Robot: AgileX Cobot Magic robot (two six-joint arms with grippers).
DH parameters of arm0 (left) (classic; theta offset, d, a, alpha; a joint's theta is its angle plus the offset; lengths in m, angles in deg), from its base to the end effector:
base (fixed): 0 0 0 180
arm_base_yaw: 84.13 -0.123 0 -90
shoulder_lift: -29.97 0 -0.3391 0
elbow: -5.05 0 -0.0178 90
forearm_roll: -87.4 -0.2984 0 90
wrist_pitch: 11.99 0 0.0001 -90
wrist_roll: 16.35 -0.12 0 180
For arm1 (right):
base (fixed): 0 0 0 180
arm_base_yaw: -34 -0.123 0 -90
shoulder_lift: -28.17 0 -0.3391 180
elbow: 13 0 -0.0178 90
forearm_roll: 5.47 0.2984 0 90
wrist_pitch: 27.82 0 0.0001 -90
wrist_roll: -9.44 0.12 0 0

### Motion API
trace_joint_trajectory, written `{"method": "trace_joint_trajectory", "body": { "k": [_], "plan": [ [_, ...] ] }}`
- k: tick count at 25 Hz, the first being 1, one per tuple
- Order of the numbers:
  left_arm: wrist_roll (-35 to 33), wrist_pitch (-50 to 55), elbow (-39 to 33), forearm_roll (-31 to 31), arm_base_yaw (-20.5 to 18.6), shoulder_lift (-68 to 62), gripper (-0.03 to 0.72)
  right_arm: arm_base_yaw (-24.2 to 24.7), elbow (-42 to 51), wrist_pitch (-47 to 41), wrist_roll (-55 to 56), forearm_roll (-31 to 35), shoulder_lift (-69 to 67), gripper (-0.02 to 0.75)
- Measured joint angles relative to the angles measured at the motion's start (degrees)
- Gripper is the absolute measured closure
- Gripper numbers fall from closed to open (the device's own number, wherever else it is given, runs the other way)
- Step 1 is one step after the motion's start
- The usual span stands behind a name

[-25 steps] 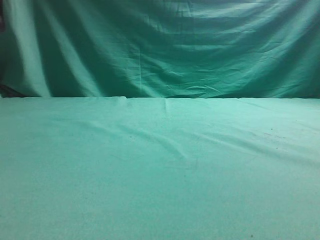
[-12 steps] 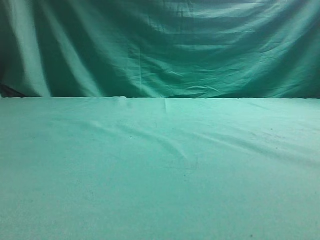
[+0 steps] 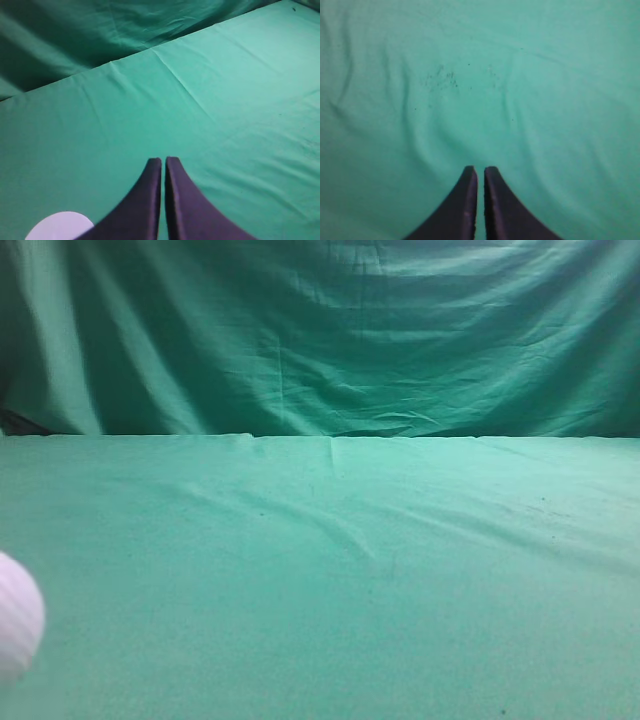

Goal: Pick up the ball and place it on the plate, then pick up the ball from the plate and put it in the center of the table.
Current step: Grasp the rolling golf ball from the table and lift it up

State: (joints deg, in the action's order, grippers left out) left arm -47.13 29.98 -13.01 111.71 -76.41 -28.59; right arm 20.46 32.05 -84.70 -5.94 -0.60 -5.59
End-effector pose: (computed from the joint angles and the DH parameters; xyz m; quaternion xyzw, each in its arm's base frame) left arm 0.2066 -0.0614 0.4481 0.2179 0.8142 -0.0972 0.5293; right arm 0.0865 0.0296 0.3012 -0.2232 0.8980 0.0357 0.3774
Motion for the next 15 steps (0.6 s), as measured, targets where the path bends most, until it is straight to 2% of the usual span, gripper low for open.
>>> {"method": "trace_joint_trajectory", "body": {
  "k": [9, 15],
  "plan": [
    [-2.0, -2.2, -21.1, 0.4, 0.0, 22.5, 0.688, -10.1, 0.0, -0.3, -3.9, -0.2, -8.0, 0.738],
    [-2.0, -2.7, -29.0, 0.4, 0.0, 30.2, 0.688, -18.8, 0.0, 2.1, -9.3, 5.4, -16.5, 0.738]
  ]
}}
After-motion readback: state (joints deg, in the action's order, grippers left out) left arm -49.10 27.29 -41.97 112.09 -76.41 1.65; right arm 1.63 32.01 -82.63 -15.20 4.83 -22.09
